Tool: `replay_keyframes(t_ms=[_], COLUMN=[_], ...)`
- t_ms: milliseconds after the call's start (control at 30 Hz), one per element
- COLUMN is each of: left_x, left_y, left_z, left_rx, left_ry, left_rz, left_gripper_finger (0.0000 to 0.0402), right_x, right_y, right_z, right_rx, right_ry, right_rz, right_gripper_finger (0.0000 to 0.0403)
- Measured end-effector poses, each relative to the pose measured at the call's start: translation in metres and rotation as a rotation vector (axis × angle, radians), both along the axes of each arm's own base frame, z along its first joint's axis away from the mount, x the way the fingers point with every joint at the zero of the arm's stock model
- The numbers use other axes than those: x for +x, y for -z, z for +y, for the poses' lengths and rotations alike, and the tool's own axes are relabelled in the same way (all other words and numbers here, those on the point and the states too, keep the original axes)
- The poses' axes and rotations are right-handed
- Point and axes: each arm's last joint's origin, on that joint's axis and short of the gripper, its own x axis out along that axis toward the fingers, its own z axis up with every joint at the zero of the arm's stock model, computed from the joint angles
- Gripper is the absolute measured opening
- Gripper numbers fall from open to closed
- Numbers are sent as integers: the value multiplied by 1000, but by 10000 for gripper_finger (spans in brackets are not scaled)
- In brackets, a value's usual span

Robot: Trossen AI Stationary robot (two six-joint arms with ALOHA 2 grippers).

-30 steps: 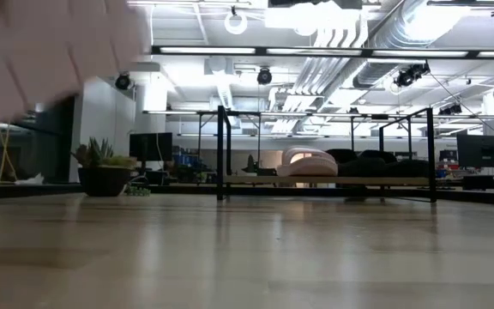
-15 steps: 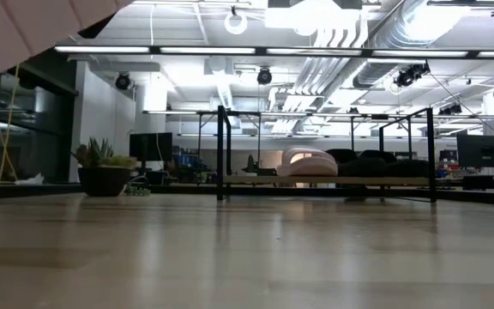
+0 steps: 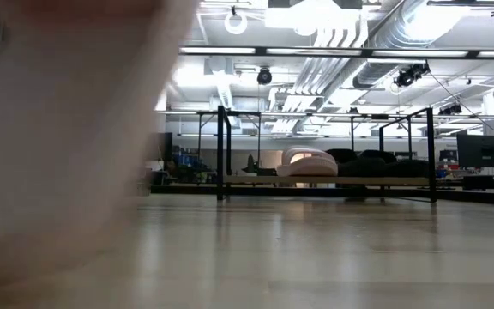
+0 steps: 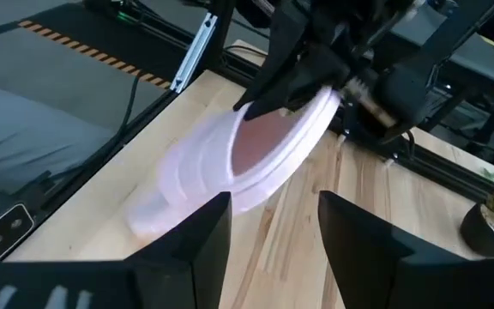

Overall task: Pick and place slides into the shelf
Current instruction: Put the pink slide on the shelf

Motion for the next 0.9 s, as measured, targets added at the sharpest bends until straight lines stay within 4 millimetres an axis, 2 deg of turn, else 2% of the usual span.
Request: replay_keyframes(t_ms=[233, 533, 700, 900], left_x=[4, 2, 2, 1], left_y=[-16, -12, -11, -13], left_z=[3, 8, 13, 16], left_rx=[87, 160, 207, 258], left_ry=[-123, -244, -405, -506], left_rz=[-53, -32, -54, -87], left_gripper_finger=[0, 0, 0, 0], right_x=[-1, -6, -7, -7], right_y=[1, 5, 4, 3], right_z=[-1, -1, -4, -6], right_rx=[0, -174, -213, -231], right_ry=[87, 278, 367, 454], right_rz=[1, -5, -22, -41], right_gripper_finger=[168, 168, 168, 168])
